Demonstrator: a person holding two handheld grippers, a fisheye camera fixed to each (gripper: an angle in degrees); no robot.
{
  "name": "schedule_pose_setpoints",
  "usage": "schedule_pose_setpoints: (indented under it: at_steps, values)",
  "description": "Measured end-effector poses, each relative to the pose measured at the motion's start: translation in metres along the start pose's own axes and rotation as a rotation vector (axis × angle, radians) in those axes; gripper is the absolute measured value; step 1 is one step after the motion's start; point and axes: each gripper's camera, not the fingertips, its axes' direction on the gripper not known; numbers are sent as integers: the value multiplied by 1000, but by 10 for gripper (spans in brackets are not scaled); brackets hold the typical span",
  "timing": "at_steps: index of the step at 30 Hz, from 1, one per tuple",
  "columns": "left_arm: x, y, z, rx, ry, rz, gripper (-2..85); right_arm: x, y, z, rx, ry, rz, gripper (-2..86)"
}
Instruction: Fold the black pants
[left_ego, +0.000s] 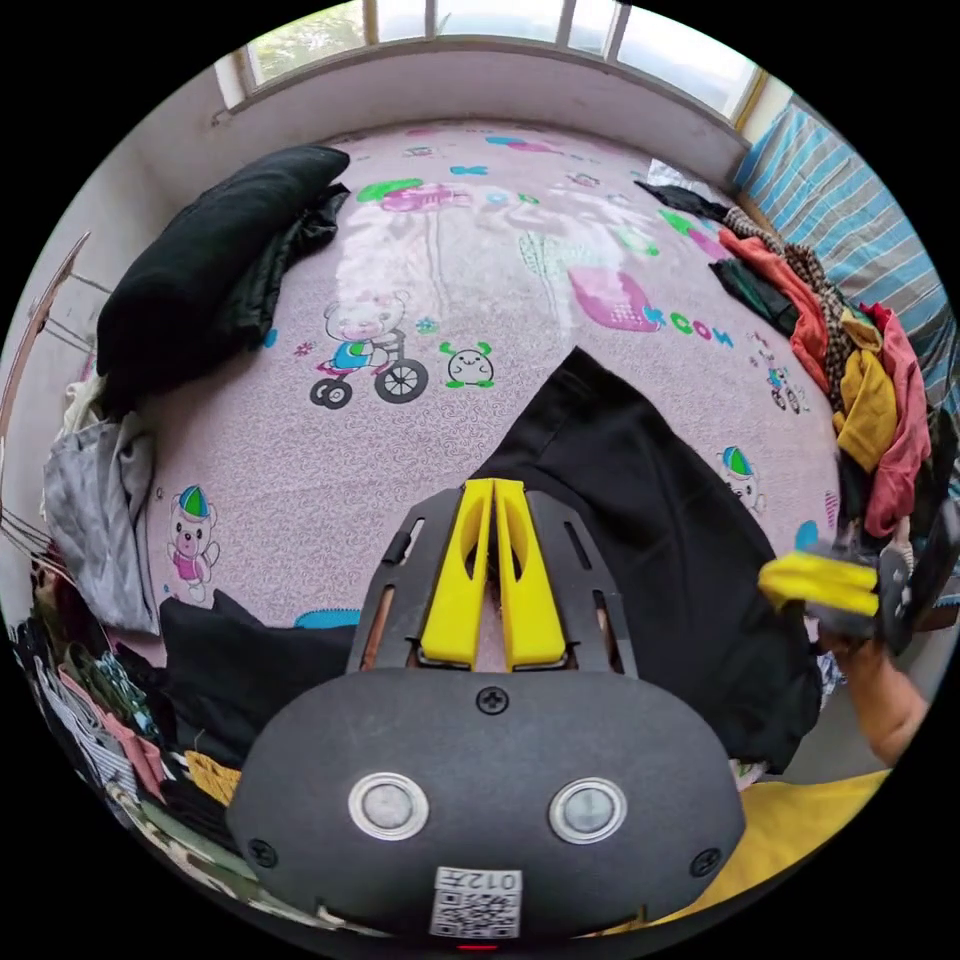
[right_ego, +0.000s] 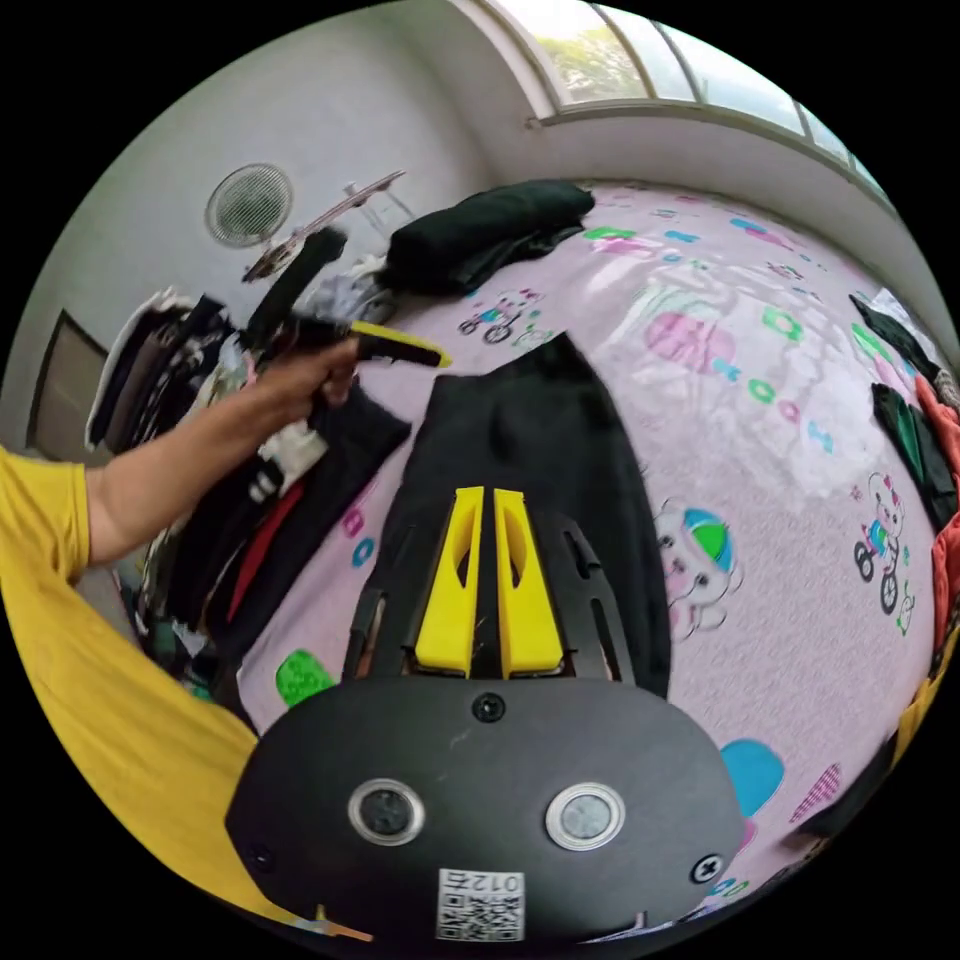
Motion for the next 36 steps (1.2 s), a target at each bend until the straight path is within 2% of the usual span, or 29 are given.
schedule_pose_setpoints:
  at_steps: [5, 9, 12, 15, 19, 20, 25, 28, 32, 34, 35, 36]
  values:
    - [2, 53, -24, 8, 67, -6, 4, -78, 102, 12, -102, 12, -114, 14]
    - [7, 67, 0, -48, 109, 17, 5, -101, 120, 35, -157, 20, -185, 10]
    - [20, 54, 11, -28, 44, 98, 5, -95, 119, 62, -220, 57, -215, 8]
    - [32, 25, 35, -106, -30, 193, 5, -65, 118, 83, -290, 42, -129, 5]
    - [36, -10, 63, -168, -83, 262, 4, -18, 128, 84, -242, -175, 79, 2]
    - [35, -14, 61, -139, -84, 273, 4, -12, 132, 85, -224, -201, 107, 3]
    - [28, -30, 62, -160, -101, 347, 4, -12, 134, 89, -211, -164, 97, 5]
    - [7, -21, 33, -82, -127, 246, 8, -18, 137, 81, -216, -113, 56, 5]
    - [-36, 13, -2, -31, -66, 66, 23, -26, 162, 53, -155, -49, 12, 5]
    - [-86, 41, -1, -9, 126, -170, 48, -27, 178, 49, -169, -23, 7, 5]
    - [-98, 47, 3, -7, 211, -214, 54, -27, 187, 50, -182, -13, 7, 5]
    - [-122, 58, 15, -6, 386, -296, 67, -26, 192, 51, -188, -11, 10, 5]
